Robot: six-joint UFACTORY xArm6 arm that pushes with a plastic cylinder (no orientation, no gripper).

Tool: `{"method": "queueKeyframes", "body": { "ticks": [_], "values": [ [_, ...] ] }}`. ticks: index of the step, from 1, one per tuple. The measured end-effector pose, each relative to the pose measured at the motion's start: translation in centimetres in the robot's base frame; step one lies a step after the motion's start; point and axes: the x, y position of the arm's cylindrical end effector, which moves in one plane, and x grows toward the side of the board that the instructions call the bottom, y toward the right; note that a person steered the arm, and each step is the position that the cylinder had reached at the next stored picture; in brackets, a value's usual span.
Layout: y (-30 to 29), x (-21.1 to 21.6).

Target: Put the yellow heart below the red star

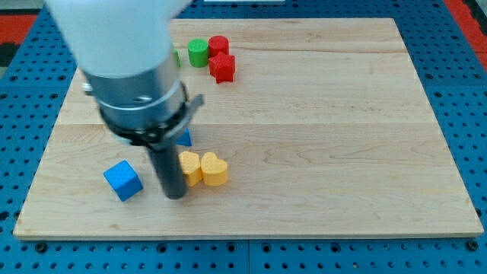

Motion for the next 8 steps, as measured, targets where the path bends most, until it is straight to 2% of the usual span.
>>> {"method": "queueKeyframes", "body": {
  "ticks": [1,2,3,5,8],
  "values": [
    [5.6,-0.2],
    [2.5,-5.2],
    [1.8,-8.2],
    [-2.0,-10.2],
    [-1.7,-16.8]
  ]
}}
